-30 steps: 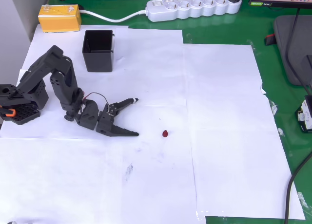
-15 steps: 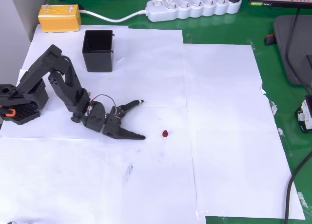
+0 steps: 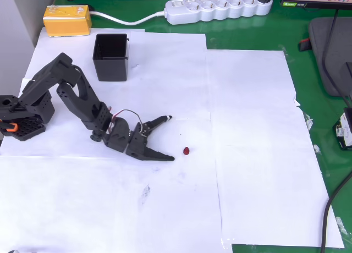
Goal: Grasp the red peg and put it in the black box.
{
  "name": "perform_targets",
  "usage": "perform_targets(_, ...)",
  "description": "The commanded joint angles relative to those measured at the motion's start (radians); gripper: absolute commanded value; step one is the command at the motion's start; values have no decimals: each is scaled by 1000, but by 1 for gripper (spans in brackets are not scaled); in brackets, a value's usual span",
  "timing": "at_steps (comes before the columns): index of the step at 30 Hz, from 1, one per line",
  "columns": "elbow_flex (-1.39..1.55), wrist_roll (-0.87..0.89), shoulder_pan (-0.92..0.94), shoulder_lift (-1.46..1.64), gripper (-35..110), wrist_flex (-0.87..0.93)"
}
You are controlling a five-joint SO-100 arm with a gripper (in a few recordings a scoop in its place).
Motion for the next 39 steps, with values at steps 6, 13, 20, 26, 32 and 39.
perform_targets(6,137,-18,12,32,56,64)
perform_targets(13,172,-21,9,32,56,118)
perform_targets(20,218,-17,0,57,56,127)
perform_targets(26,247,-15,-14,72,56,135)
perform_targets(32,247,-14,-25,72,56,135)
perform_targets(39,247,-9,-32,72,56,132)
